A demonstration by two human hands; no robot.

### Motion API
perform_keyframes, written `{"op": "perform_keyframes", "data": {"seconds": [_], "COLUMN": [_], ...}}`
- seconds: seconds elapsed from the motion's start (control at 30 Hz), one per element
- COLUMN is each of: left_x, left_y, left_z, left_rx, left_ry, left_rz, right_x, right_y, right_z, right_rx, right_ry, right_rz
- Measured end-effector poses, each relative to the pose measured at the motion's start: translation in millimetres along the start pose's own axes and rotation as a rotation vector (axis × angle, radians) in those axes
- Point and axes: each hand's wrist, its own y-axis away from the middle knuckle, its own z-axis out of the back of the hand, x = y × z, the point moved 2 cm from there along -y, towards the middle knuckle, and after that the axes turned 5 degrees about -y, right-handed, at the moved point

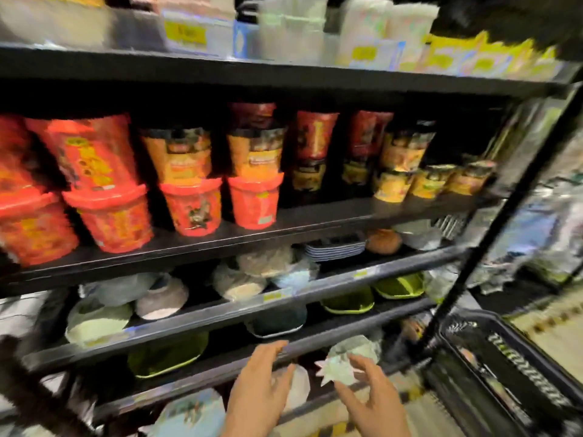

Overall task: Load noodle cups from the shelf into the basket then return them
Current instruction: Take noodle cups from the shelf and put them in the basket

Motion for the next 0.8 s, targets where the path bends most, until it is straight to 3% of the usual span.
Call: {"op": "perform_keyframes", "data": {"seconds": [0.17, 0.4, 0.8], "left_x": [-73.5, -157.2, -234.5], "left_y": [-47.5, -118.7, -256.5], "left_z": [-60.8, -120.3, -163.7], "left_rx": [0.008, 0.005, -0.154], "left_ry": [0.006, 0.019, 0.128], "left_rz": [-0.09, -0.07, -0.087], "right_x": [-42.0, -52.7, -55.8], "right_y": [-44.4, -130.7, -279.8], "right_z": [90.8, 222.7, 310.3], "right_rx": [-0.072, -0.109, -0.179], "right_ry": [-0.009, 0.018, 0.01], "right_rz": [0.015, 0.155, 0.232]}}
